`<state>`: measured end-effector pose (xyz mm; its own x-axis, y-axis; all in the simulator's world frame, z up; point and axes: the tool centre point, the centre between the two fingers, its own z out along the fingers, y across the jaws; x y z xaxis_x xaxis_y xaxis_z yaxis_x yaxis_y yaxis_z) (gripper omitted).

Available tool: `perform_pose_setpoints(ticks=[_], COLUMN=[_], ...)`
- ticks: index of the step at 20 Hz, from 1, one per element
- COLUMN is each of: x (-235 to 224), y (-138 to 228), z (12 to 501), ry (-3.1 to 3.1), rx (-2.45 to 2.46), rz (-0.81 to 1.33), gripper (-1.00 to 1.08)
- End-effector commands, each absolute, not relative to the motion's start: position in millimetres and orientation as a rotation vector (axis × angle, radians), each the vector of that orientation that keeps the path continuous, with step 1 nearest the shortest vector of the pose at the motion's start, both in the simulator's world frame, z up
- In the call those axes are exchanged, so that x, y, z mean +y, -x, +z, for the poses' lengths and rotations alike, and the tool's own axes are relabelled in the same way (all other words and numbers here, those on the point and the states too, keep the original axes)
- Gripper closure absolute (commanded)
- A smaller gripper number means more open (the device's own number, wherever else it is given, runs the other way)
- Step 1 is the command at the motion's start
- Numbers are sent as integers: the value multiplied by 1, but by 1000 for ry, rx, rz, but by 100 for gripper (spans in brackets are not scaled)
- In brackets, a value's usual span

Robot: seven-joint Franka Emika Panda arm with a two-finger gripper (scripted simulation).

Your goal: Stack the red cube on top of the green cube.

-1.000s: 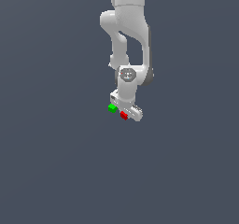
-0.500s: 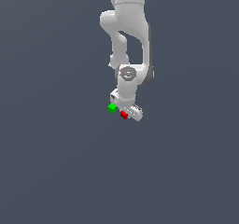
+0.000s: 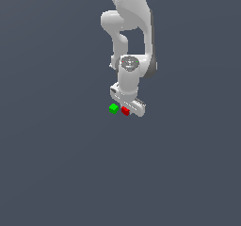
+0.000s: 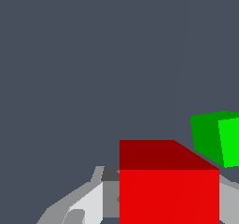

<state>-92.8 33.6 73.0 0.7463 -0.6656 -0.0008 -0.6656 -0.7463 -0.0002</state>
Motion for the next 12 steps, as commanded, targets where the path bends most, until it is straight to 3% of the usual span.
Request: perform_pose_setpoints(ticks=[1,12], x=[33,33], y=[93,91], z=[89,120], ry=[2935,2936], rx=[1119,1119], rz=[0,0], gripper=[108,108])
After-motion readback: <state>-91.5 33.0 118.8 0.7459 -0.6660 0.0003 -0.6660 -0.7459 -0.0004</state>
